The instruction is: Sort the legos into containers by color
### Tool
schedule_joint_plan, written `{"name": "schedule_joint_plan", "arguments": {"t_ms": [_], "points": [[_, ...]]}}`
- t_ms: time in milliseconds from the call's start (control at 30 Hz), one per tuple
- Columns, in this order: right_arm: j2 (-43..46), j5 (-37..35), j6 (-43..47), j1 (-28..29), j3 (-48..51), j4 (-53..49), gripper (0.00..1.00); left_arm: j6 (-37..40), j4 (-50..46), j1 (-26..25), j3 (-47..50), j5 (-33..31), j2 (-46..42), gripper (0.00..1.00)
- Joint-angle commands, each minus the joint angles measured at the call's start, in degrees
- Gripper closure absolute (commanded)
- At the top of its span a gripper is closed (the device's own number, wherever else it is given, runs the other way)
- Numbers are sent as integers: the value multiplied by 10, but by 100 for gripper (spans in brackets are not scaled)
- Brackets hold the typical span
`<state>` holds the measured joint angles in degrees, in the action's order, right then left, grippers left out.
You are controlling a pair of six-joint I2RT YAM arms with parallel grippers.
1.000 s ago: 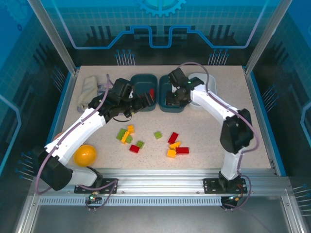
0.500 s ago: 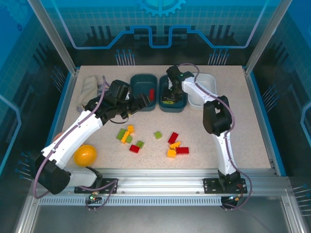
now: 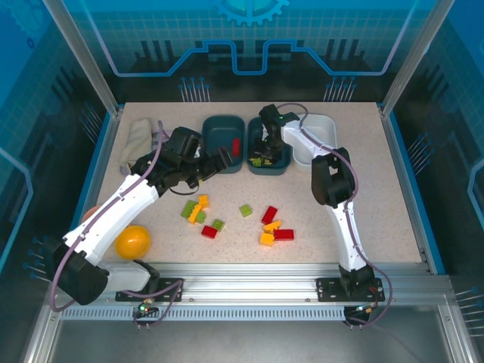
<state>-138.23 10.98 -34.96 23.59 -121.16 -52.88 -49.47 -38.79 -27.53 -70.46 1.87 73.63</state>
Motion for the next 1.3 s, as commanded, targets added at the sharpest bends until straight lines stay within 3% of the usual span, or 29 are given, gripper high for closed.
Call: {"name": "schedule_joint_plan", "arguments": {"t_ms": [0,233,367,533,667,833,1067,1267], "points": [[39,-16,4,-2,-14,-18,48,-4,-18,1,12,-7,-22,12],[171,-92,22,23,35,-19,52,4,-50,1,29,-16,-48,12],[289,-130,45,66,165,-8,50,32,-80,-2,46,-4,-59,12],[411,-160,60,142,373,-32,33,65,-90,-22,92,16,-84,12],[481,-145,37,188,503,-36,33,63,-86,-42,138,28,-101,13],[495,-47,-49,184,573,0,37,42,-69,-65,164,35,-104,13],[487,-32,-155,158,607,48,47,29,-54,-92,157,37,-85,13],[477,-15,-219,141,632,84,43,29,-59,-96,155,33,-90,13]]}}
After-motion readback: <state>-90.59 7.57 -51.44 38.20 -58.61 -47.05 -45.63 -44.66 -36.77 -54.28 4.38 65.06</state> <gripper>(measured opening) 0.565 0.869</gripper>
